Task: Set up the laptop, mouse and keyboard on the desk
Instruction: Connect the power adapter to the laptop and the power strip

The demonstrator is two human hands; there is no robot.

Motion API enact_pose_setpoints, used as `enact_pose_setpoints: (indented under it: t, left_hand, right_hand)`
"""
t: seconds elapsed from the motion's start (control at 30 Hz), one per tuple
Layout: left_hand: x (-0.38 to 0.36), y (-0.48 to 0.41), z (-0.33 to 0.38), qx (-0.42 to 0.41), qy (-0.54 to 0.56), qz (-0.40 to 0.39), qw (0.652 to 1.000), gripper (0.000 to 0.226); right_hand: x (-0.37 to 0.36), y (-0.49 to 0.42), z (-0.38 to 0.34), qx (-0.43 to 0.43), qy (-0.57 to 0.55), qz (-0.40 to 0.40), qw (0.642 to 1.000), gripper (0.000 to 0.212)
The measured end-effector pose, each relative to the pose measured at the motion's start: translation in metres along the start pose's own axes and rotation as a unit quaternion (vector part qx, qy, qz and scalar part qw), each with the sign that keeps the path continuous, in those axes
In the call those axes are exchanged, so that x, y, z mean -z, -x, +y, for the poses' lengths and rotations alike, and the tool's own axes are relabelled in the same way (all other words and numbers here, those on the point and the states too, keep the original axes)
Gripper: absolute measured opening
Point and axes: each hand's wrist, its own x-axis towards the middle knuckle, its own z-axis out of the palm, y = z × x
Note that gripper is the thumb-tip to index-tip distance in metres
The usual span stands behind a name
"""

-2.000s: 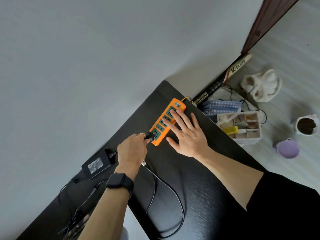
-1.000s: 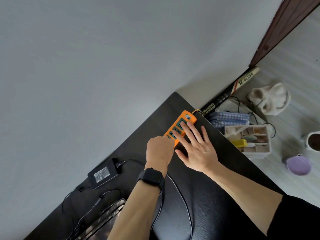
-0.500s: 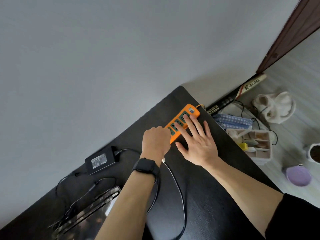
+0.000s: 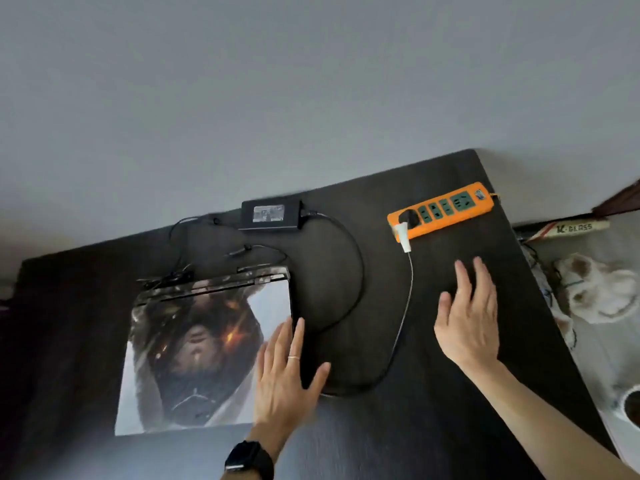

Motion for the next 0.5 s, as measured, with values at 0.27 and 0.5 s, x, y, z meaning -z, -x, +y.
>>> enact_pose_setpoints:
  t: [0.27,0.5]
  left_hand:
    - [-0.018,0.086,-0.031,0.047,0.003,-0.025,0.999,0.066]
    - [0.001,0.097,-0.056,0.003,-0.034,-0.082,0.996,0.075]
  right_hand:
    - [-0.007,0.184,-0.053,0.210,0.038,-0.121,0.969,0.051]
    - [-0.013,0.179,-0.139,0.253,0.129,-0.173,0.943,0.039]
